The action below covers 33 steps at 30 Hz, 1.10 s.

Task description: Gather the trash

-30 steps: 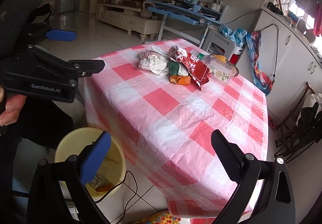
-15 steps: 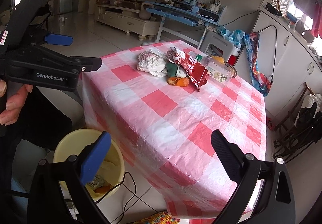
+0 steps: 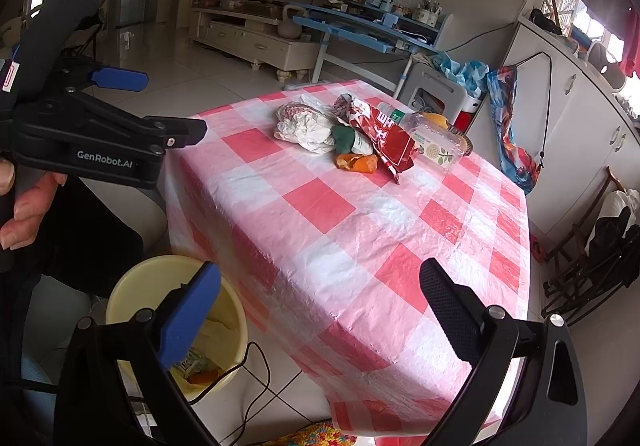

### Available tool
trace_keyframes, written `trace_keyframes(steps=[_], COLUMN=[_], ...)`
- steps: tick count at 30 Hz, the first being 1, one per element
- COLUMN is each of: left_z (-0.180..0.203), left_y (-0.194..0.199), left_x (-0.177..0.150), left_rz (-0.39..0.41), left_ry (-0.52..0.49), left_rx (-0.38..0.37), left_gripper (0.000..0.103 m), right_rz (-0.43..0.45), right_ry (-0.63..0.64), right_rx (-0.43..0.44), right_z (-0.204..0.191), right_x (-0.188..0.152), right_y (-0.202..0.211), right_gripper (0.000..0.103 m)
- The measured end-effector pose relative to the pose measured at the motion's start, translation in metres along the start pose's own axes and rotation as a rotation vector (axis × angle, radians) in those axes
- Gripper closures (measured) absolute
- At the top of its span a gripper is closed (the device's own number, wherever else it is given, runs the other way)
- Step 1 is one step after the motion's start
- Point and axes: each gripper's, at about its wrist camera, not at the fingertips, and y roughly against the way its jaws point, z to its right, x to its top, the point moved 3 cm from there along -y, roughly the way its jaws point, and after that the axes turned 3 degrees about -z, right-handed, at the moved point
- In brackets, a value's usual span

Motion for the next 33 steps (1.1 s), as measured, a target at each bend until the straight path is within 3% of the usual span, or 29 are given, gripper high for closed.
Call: trace_keyframes(steps=[33], left_z=[0.0004], left_y=[-0.0016], left_x=[0.0009], left_rz=[-0.005], left_ry=[-0.001], left_rx=[0.001], left_gripper=[0.007], right_rz=[0.000], right_ry=[0.006], right_rx=[-0.003], right_z=[-0.0031], right_x=[0.0014], right_y=[-0.0009], right_gripper=[0.008])
